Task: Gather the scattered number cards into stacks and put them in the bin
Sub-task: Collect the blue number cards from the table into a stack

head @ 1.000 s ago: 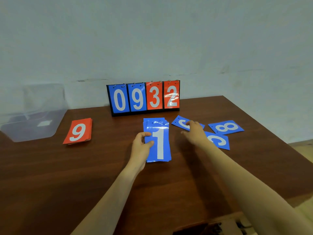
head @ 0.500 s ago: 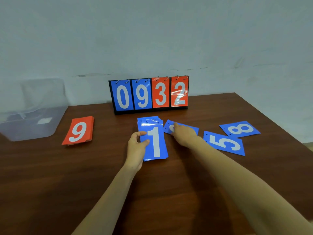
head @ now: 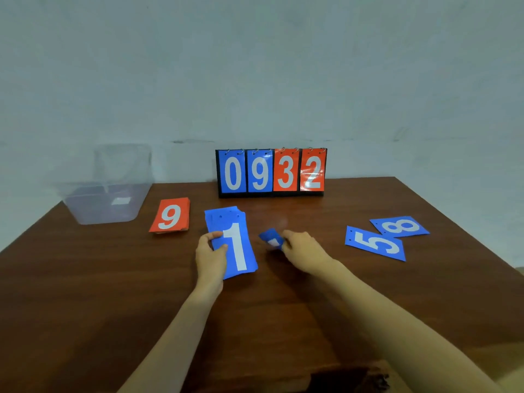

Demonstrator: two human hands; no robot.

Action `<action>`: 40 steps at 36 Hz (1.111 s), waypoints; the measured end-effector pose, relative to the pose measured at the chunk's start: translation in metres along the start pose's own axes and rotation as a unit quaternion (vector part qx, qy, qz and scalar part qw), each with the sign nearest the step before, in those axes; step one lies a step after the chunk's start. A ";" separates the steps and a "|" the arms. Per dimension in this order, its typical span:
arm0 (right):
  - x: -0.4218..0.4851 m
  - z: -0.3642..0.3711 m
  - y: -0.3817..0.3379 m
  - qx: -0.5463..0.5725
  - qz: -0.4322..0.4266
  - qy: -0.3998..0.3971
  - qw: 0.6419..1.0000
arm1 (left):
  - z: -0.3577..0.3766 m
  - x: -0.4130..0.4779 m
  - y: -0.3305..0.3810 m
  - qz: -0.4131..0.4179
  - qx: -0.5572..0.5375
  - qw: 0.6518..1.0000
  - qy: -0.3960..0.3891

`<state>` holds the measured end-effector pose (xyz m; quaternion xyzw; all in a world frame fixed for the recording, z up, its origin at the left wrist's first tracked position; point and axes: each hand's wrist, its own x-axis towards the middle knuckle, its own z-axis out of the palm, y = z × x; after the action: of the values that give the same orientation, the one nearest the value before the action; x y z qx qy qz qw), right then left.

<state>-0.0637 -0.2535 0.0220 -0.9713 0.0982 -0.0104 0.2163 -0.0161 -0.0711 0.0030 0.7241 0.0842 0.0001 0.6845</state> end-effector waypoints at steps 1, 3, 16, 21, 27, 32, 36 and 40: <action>-0.006 -0.007 -0.003 0.041 0.002 0.022 0.999 | -0.004 -0.003 0.002 0.000 -0.001 1.000 0.004; -0.018 -0.022 -0.009 0.120 0.009 0.069 0.990 | -0.011 -0.010 0.004 0.000 -0.005 1.000 0.004; -0.064 -0.044 -0.032 0.328 0.002 0.088 0.941 | -0.026 -0.056 0.017 0.005 -0.113 0.987 -0.111; -0.067 -0.039 -0.022 0.308 0.033 0.111 0.944 | -0.014 -0.071 0.018 0.016 -0.125 0.978 -0.165; -0.070 -0.041 -0.003 0.318 0.050 0.145 0.936 | 0.014 -0.082 0.014 0.040 -0.104 0.974 -0.197; -0.069 -0.044 0.028 0.303 0.076 0.157 0.937 | 0.045 -0.085 0.011 0.016 -0.080 0.972 -0.219; -0.065 -0.048 0.060 0.298 0.101 0.177 0.932 | 0.072 -0.087 0.008 0.004 -0.073 0.972 -0.221; -0.053 -0.048 0.108 0.210 0.149 0.195 0.946 | 0.096 -0.084 0.004 0.004 -0.067 0.975 -0.210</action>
<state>-0.1387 -0.3589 0.0215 -0.8572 0.2772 -0.1879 0.3913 -0.0876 -0.1771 0.0105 0.6606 -0.0644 -0.1432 0.7342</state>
